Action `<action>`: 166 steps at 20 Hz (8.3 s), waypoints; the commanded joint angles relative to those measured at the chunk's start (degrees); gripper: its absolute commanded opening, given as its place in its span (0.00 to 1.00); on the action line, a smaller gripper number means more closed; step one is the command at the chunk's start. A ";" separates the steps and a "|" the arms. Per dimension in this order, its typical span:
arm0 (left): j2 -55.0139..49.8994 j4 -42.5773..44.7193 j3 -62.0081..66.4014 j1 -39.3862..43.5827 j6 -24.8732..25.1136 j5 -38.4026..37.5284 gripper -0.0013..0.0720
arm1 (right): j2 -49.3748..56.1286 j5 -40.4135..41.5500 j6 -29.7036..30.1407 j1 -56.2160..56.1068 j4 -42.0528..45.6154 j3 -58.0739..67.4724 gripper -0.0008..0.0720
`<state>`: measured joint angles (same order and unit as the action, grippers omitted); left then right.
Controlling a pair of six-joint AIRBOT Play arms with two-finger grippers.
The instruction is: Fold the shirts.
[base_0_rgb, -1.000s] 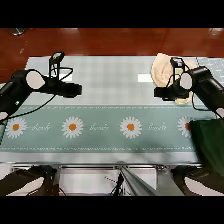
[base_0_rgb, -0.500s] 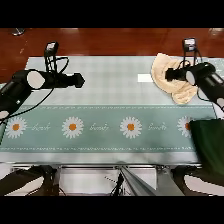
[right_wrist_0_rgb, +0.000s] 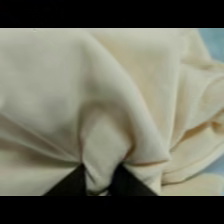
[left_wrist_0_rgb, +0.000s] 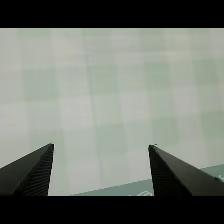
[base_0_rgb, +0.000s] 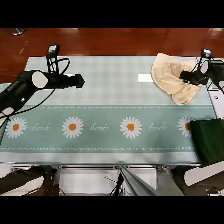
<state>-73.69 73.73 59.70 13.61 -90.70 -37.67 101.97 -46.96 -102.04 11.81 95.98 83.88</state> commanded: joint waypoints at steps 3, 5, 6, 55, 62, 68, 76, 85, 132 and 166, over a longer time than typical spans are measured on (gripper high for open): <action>0.79 0.04 3.50 -2.97 0.85 -17.29 0.97 | -1.38 -10.78 13.75 0.48 -18.27 5.53 0.04; 3.67 0.02 5.84 -6.32 6.86 -27.19 0.97 | -7.13 -10.95 15.13 -0.11 -22.43 9.94 0.04; 6.56 0.00 5.70 -8.07 8.59 -30.25 0.97 | -10.47 -10.40 16.09 -0.74 -24.02 12.37 0.04; 28.30 -36.72 -41.92 1.99 13.11 -23.39 0.97 | -58.99 -20.74 26.05 13.20 -51.95 -57.79 0.84; 19.10 -37.55 -40.94 8.48 15.87 -8.44 0.04 | -58.99 -26.10 28.44 12.44 -50.69 -59.74 0.84; 19.10 -37.57 -40.63 7.39 16.55 -9.97 0.04 | -53.02 -14.95 25.83 -4.46 -52.54 -60.06 0.84; 19.10 -39.98 -40.41 7.43 16.55 -9.88 0.04 | -32.98 -3.58 27.32 -20.85 -55.63 -50.49 0.84; 26.29 -41.18 -16.98 -3.96 18.05 -13.18 0.04 | -36.22 -14.01 22.91 -19.54 -43.36 -18.27 0.04; 0.00 -36.85 -10.64 -14.49 21.70 -11.47 0.98 | -12.74 -17.20 8.52 -11.06 -28.33 2.49 0.89; -5.84 -37.40 -17.07 -11.45 28.50 -31.34 0.04 | -32.50 -20.96 28.24 14.75 -43.12 -50.42 0.85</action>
<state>-79.53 36.40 42.44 2.22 -62.30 -68.79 65.73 -67.77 -75.57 28.64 55.22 33.47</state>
